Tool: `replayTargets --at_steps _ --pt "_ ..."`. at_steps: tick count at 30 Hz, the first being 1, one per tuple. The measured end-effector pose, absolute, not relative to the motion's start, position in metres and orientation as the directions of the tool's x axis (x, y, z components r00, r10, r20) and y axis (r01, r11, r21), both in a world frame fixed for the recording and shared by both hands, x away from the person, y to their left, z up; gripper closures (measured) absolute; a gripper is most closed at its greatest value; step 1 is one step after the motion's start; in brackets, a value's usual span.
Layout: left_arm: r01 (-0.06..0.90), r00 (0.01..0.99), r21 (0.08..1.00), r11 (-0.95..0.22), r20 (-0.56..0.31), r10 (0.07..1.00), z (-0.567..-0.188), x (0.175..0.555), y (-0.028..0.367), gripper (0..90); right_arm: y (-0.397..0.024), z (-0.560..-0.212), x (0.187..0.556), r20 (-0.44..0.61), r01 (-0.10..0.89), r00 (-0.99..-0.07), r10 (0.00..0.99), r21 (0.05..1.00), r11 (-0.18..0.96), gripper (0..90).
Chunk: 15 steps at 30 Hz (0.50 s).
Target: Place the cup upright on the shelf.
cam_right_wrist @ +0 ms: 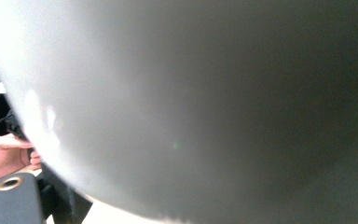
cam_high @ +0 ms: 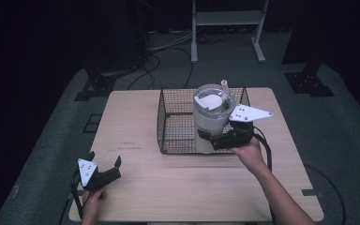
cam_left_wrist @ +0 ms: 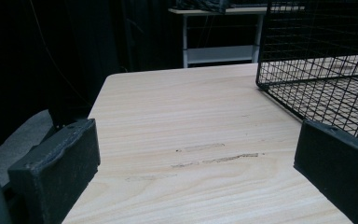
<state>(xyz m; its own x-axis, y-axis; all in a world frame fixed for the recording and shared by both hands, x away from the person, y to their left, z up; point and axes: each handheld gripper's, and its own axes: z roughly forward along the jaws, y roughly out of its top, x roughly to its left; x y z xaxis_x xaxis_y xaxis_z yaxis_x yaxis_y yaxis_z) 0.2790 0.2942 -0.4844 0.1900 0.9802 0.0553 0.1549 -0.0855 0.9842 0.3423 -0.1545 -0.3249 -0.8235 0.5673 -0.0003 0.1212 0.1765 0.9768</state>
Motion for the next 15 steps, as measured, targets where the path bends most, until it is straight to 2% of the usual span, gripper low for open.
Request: replayTargets --at_steps 15 --pt "0.154 0.189 0.985 -0.081 0.051 0.981 -0.484 0.279 0.294 0.0 -0.132 -0.311 0.391 -0.027 0.103 -0.836 0.547 0.973 0.205 9.0"
